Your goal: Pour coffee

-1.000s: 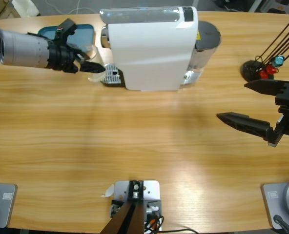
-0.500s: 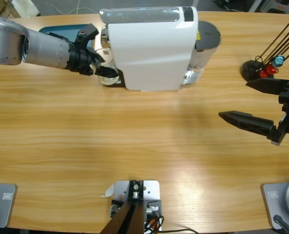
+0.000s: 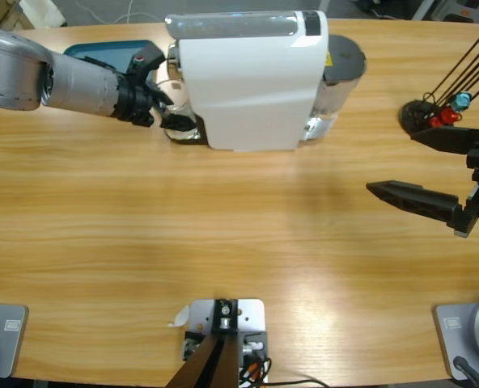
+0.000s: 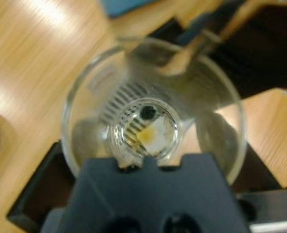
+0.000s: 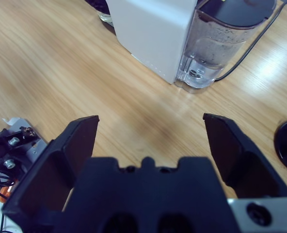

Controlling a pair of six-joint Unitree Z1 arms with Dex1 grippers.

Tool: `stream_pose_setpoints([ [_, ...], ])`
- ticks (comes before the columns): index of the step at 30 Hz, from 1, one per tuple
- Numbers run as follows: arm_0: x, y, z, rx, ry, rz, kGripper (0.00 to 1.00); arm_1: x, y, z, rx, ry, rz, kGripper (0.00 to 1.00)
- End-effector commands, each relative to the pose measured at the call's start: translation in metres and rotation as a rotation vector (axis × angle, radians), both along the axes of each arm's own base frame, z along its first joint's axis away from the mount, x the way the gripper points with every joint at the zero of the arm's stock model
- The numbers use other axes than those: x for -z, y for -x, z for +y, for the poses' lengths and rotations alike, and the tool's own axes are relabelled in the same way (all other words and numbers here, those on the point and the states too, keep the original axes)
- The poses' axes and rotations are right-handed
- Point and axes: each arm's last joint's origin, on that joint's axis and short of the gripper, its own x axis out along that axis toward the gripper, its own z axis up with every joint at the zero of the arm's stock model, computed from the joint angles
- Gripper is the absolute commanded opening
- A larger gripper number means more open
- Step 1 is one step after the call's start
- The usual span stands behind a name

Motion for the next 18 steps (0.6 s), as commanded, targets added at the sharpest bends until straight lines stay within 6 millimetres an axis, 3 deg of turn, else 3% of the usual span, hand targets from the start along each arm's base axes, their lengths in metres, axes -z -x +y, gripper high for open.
stream_pose_setpoints([
  [1,0.017,0.012,0.01,0.006,-0.06,0.043,0.987,0.008,0.005,-0.007,-0.016,-0.01,0.005,0.959],
  [11,-0.017,0.052,0.035,0.008,-0.024,-0.023,0.987,0.01,0.004,-0.005,-0.033,-0.005,0.01,0.96],
  [18,-0.019,0.056,0.037,0.007,-0.027,-0.022,0.987,0.01,0.005,-0.006,-0.042,-0.014,0.009,0.991],
])
